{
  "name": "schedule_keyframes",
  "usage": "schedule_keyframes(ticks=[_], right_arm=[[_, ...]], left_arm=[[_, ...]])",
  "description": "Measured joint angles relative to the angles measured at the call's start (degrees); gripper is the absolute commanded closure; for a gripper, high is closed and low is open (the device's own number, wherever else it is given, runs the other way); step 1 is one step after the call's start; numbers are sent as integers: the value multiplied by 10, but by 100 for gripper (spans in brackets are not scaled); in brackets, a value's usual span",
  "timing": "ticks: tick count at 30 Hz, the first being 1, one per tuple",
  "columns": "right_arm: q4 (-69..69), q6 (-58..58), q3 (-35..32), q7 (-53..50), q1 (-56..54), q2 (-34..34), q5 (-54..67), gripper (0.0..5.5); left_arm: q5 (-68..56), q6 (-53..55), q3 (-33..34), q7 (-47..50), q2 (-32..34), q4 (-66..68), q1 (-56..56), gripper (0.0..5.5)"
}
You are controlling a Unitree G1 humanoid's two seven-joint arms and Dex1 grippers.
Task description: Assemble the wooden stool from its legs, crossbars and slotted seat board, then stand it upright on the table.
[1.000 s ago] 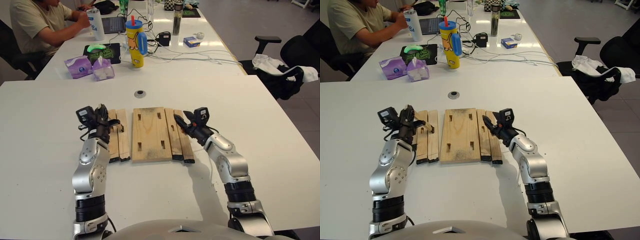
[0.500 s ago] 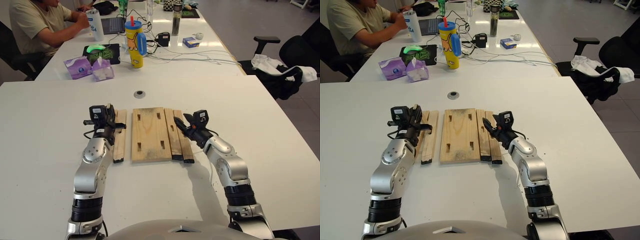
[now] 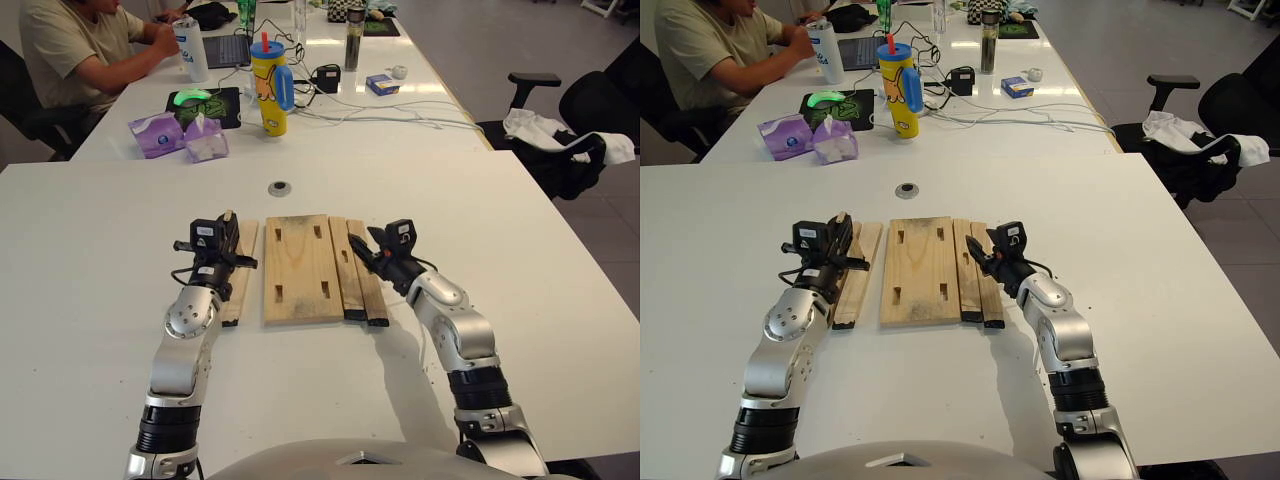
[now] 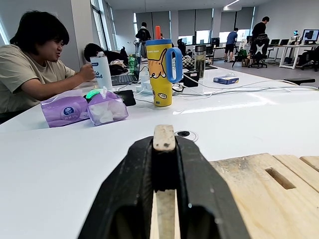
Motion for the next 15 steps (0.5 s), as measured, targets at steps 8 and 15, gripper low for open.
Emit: schedule_keyframes(ticks=[8,15], right_arm=[[5,-1,0,3,-5,0,-1,296],[13,-2,0,7,-6,1,-1,296]], left_arm=[[-25,7,9,-23,-20,39,24,406],[-33,-43,19,-34,-25,6,-17,295]])
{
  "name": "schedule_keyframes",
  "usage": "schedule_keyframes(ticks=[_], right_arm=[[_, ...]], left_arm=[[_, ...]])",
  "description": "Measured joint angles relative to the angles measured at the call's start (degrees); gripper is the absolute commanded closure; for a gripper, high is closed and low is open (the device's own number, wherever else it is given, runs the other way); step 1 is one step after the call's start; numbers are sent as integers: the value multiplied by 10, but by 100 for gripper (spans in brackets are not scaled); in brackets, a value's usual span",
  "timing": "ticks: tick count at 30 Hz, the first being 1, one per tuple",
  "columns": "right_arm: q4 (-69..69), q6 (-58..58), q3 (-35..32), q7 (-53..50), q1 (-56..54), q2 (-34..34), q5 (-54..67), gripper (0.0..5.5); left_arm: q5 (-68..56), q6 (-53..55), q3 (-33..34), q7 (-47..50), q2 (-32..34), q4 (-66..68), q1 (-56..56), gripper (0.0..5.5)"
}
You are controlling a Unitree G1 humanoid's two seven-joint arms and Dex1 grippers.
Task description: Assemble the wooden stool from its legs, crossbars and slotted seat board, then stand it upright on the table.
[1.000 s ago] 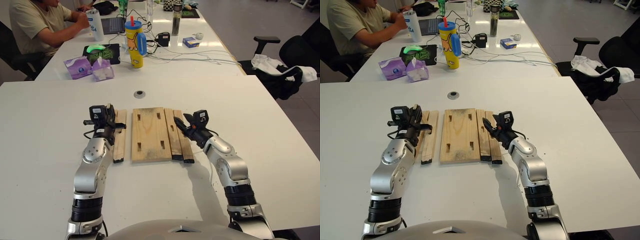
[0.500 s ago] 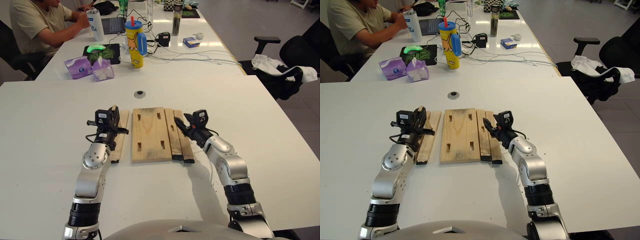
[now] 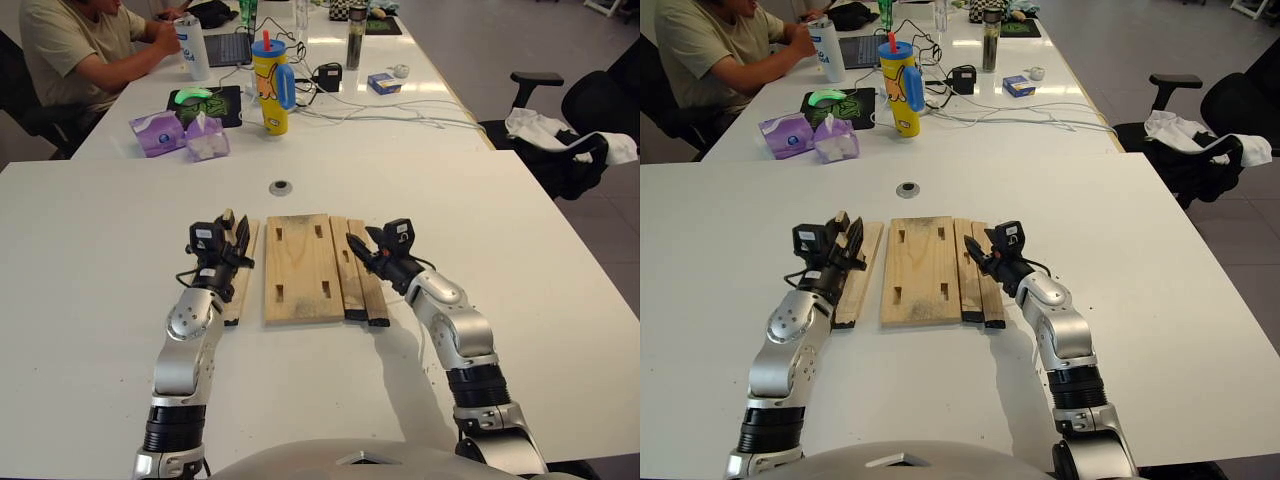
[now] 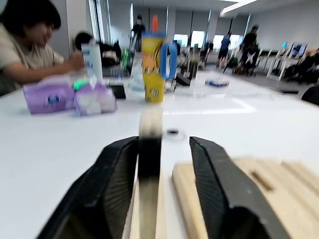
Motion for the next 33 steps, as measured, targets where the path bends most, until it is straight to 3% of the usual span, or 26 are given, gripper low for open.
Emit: schedule_keyframes(ticks=[3,14,18,22,33], right_arm=[[7,-1,0,2,-3,0,0,296],[23,-8,8,6,-18,7,-2,296],[25,-10,15,6,-20,10,-5,296],[25,-13,20,5,-20,11,-7,296],[29,-13,25,6,-20,17,-11,296]], left_arm=[[0,-3,6,4,-3,0,-22,263],[-22,16,61,18,9,67,-286,263],[1,84,46,24,14,126,-236,263],[13,79,49,37,15,116,-174,263],[9,85,36,25,2,98,-178,263]])
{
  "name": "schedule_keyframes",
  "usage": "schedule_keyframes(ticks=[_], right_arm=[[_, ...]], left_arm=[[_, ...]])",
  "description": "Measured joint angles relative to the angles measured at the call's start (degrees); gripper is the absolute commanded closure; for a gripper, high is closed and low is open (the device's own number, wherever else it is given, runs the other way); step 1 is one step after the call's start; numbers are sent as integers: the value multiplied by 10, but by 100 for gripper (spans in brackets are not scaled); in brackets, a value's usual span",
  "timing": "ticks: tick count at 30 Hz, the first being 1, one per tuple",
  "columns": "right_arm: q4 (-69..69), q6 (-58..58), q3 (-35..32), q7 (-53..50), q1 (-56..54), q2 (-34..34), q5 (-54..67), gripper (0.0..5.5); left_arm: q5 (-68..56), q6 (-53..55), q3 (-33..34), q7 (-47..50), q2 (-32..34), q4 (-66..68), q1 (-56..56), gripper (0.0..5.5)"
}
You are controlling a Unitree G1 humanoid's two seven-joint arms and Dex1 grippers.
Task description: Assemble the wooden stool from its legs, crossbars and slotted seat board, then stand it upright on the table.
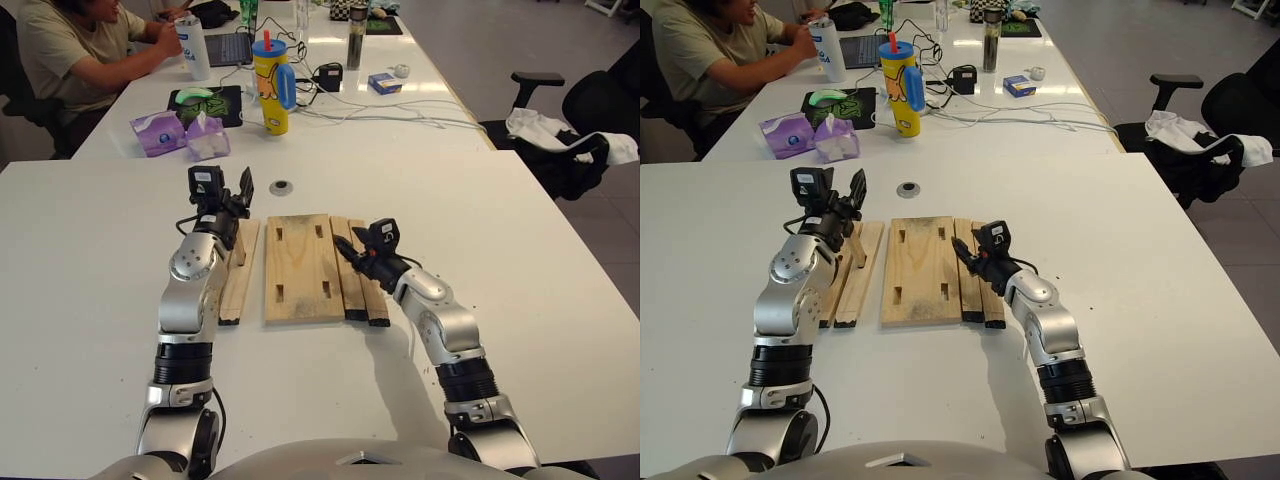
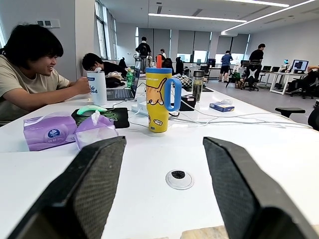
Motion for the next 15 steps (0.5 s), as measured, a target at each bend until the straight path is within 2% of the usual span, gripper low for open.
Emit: schedule_keyframes(ticks=[9,15], right_arm=[[-1,-2,-3,-2,1,4,-2,296],[0,-8,-4,-2,1,4,-6,296]], left_arm=[[-6,-9,5,-10,-2,5,-8,263],[-4,-40,15,3,0,-96,-29,263]])
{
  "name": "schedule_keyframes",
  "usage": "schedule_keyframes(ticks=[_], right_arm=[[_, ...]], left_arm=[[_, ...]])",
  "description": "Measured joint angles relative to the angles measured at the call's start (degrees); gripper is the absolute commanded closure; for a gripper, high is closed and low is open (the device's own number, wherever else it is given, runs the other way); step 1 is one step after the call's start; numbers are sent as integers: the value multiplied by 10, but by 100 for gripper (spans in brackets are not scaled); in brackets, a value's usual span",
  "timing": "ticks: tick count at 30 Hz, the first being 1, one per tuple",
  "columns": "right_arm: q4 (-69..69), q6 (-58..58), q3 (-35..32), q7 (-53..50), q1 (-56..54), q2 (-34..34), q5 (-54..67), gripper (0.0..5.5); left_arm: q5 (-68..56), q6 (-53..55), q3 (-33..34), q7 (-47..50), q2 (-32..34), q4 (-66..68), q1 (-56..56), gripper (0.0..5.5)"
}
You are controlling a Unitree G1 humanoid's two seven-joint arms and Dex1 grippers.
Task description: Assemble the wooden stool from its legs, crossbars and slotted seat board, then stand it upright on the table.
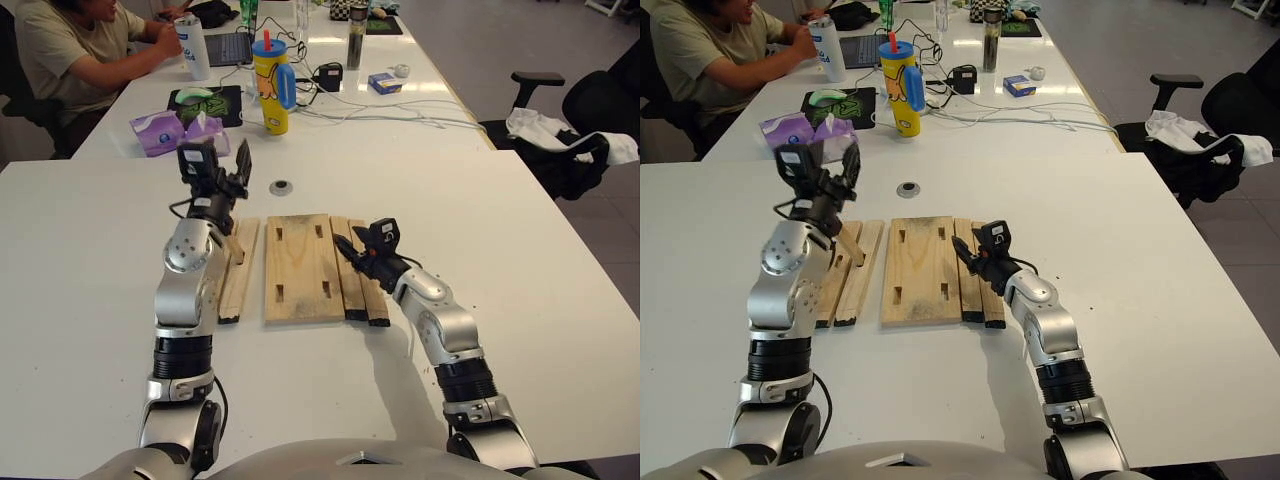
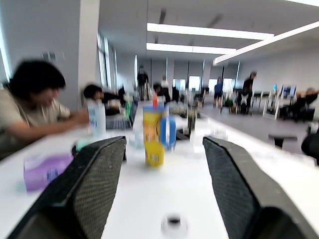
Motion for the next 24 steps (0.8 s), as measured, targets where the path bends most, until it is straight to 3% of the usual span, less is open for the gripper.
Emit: schedule_keyframes(ticks=[4,10,24], right_arm=[[-2,-1,-1,1,2,-1,0,296],[-20,3,0,1,28,-1,-1,296],[-24,17,4,8,26,-11,-1,296]], left_arm=[[-10,51,1,3,-1,-100,66,263],[-11,109,-16,15,-16,-146,163,263],[-13,147,-29,31,-41,-122,195,263]])
